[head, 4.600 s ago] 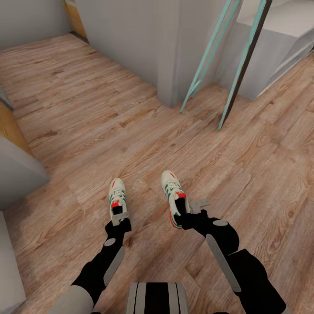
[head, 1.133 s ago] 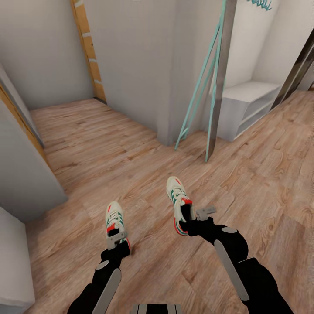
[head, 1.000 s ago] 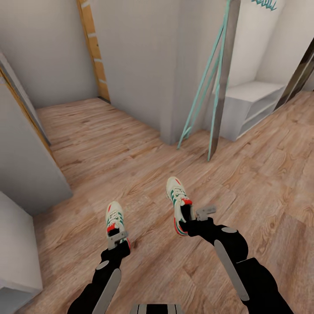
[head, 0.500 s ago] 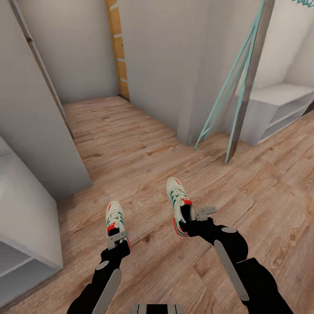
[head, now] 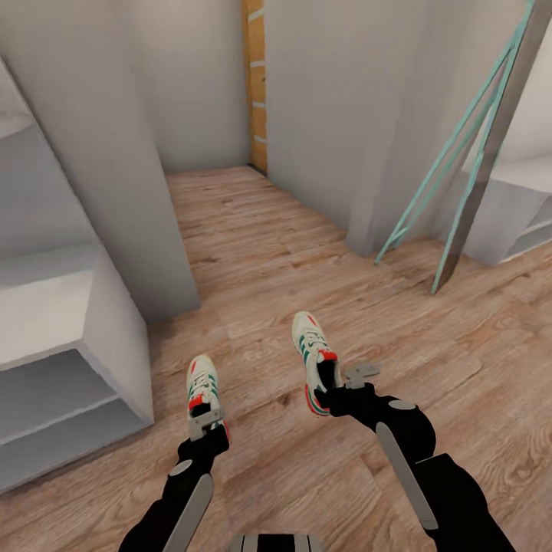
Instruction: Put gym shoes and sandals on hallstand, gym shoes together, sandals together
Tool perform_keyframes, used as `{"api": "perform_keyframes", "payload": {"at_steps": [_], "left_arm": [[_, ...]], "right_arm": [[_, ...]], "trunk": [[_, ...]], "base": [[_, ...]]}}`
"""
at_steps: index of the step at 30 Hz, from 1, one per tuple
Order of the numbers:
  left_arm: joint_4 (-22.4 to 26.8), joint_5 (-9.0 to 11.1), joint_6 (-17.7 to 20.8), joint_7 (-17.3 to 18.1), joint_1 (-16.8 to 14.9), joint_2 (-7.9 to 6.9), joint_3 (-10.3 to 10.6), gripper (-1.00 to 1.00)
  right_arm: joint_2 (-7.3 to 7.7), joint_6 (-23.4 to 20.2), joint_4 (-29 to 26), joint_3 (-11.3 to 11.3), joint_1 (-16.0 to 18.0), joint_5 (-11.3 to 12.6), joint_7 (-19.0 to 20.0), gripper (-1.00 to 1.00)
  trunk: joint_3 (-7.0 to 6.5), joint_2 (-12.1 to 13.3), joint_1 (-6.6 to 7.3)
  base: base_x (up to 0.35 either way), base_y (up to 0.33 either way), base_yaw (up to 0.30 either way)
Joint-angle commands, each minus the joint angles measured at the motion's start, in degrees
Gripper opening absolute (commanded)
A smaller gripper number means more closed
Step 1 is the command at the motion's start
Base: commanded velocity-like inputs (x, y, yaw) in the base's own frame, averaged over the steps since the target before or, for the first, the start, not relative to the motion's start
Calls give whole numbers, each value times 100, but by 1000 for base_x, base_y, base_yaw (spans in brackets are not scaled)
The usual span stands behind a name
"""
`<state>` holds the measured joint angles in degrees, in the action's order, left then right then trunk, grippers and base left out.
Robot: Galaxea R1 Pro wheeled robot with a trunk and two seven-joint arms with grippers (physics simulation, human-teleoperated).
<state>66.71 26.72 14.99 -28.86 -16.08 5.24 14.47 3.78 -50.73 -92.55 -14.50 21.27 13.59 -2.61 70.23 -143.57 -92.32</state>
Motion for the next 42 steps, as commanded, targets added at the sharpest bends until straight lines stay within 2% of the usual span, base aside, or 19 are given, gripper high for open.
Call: {"api": "perform_keyframes", "payload": {"at_steps": [1,9,14,18,26,32,38,42], "left_arm": [[0,-7,-7,3,0,-3,2,-100],[0,-9,-13,3,0,-5,3,-100],[6,-6,-7,-2,0,-4,3,-100],[12,-2,-5,-4,0,-4,3,-100],[17,0,3,2,0,-2,3,-100],[58,-8,3,-1,0,-28,3,-100],[98,-9,11,-5,0,-52,0,-100],[226,-10,36,-17,2,-64,-4,-100]], "right_arm": [[-3,-11,0,0,0,3,-7,-100],[-80,-30,7,-5,0,-2,-17,-100],[-128,-32,8,-17,0,-146,-18,-100],[-169,-33,8,-20,0,-239,-18,-100],[-198,-33,13,-31,0,-282,-20,-100],[-202,-29,44,-244,0,-301,-22,-100],[-205,-29,77,-306,0,-313,-48,-100],[-236,-32,90,-344,0,-326,-226,-100]], "trunk": [[0,0,0],[0,0,0],[0,0,0],[0,0,0],[0,0,0],[0,0,0],[0,0,0],[0,0,0]], "base": [[-162,28,280],[-53,9,287],[-55,28,290],[-197,137,291],[-256,184,291],[-185,255,255],[-39,308,54],[-7,318,10]]}}
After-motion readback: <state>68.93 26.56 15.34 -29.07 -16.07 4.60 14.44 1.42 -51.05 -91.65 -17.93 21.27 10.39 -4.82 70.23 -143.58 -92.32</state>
